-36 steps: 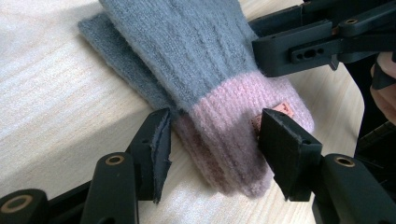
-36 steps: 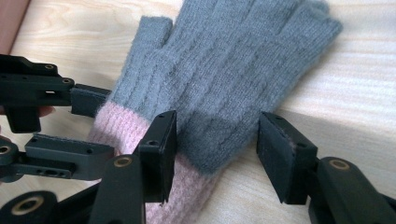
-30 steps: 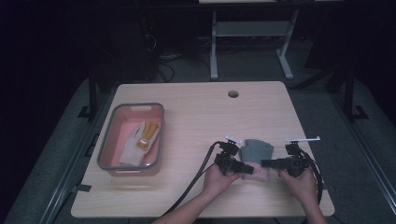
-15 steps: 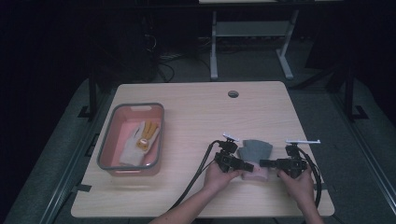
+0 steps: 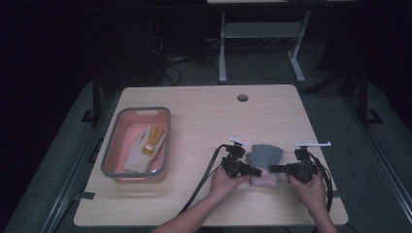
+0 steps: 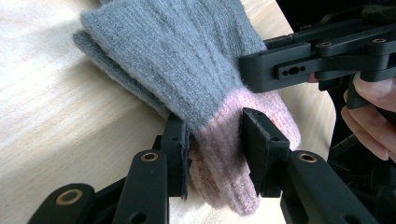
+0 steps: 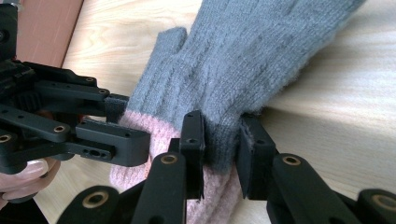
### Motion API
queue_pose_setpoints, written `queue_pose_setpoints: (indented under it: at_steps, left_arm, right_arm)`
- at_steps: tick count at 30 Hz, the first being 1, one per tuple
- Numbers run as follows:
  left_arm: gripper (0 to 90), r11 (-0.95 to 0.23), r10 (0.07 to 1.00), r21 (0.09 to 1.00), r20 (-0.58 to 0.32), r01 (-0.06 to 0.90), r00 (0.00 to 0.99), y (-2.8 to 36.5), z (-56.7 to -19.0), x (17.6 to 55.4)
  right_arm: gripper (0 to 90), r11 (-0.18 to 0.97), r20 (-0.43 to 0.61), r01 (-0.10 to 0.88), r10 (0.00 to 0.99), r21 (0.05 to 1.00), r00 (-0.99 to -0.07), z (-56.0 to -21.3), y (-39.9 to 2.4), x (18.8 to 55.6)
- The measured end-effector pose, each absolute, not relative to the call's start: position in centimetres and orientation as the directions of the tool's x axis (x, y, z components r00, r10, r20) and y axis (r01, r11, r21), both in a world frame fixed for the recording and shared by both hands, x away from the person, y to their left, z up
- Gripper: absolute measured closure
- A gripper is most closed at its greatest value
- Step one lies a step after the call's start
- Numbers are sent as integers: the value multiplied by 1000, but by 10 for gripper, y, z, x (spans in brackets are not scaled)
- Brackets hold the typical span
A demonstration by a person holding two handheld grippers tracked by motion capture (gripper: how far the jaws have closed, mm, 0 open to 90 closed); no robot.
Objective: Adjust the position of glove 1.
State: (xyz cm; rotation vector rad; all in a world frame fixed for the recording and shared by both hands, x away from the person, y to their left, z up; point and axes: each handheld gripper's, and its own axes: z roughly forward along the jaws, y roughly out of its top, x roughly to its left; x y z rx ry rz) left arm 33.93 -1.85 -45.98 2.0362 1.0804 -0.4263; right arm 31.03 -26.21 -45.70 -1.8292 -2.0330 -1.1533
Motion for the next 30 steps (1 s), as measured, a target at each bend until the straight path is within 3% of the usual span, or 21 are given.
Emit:
queue_pose_setpoints:
  at_steps: [30]
  left_arm:
    - [634,-307,557,543,-564,782,610,26,-424,341]
  right_arm:
    - [742,15,575,883,754,469,-318,-419,-223,325]
